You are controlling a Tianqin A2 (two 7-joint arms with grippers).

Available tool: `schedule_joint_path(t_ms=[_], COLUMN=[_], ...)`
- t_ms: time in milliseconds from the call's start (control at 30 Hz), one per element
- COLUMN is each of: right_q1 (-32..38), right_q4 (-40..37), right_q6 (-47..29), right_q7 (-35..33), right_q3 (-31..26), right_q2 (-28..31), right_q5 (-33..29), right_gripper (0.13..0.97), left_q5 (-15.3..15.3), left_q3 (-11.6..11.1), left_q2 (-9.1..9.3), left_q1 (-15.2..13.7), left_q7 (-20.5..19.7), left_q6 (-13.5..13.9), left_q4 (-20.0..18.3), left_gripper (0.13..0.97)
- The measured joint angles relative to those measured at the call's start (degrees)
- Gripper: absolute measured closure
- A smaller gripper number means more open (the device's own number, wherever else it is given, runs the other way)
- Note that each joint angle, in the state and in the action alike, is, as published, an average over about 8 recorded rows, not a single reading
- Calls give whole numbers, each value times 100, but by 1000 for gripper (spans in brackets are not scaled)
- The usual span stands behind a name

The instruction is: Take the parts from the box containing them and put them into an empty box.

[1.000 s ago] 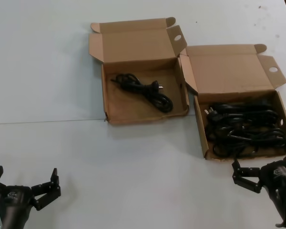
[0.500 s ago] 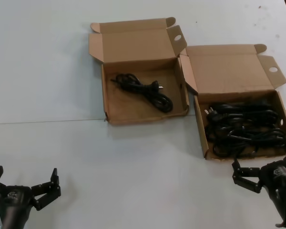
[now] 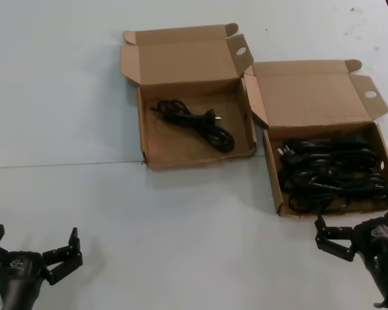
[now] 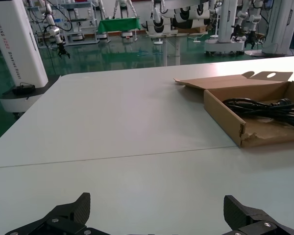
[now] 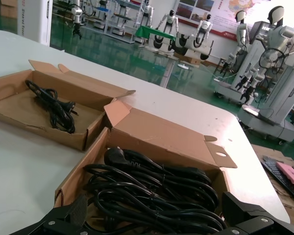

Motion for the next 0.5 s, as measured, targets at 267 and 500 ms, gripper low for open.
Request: schedule_joint_path(t_ms=[267, 500], right_q1=[0, 0], right_q4=[0, 0], right_q6=[0, 0], right_q7=[0, 0], right_q3=[0, 0], right_q2=[0, 0], right_q5=[0, 0], right_gripper=[129, 129], left_q5=[0, 0], left_q3=[0, 0], left_q2=[0, 0], left_q1=[0, 0], left_q7=[0, 0], left_q6=[0, 0], left_q4=[0, 0], left_gripper=[132, 132])
